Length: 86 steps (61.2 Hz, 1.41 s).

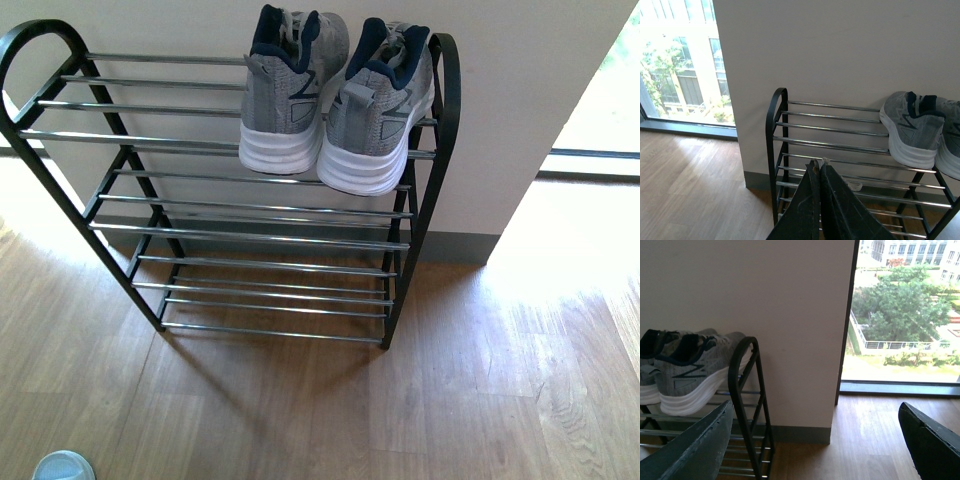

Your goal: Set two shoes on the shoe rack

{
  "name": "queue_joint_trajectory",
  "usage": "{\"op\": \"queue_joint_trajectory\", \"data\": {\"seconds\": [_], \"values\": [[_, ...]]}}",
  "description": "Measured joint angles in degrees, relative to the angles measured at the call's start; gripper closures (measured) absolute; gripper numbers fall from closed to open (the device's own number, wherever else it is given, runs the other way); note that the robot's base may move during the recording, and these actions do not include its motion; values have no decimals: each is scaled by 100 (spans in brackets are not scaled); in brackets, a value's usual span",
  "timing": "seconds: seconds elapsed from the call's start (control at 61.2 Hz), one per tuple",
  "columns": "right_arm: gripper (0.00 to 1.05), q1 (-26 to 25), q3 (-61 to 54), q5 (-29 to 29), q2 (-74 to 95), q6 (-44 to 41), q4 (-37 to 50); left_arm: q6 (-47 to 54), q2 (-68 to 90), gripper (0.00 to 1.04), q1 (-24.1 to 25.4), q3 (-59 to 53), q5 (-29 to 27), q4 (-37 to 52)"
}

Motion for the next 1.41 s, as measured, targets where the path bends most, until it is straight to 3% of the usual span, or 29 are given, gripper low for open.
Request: {"op": "queue_joint_trajectory", "data": {"seconds": [0.147, 0.196, 0.523, 0.654, 1.406], "values": [[9, 0, 0, 0, 0, 0, 0, -4, -2, 103, 0, 0, 0, 0], [9, 0, 0, 2, 0, 0, -2, -2, -2, 91, 0, 0, 0, 0], [9, 0, 0, 0, 0, 0, 0, -2, -2, 35, 0, 0, 0, 0], [9, 0, 0, 2, 0, 0, -2, 0, -2, 8, 0, 0, 0, 0], [9, 0, 0, 2, 0, 0, -2, 11, -2, 9, 0, 0, 9, 0]]}}
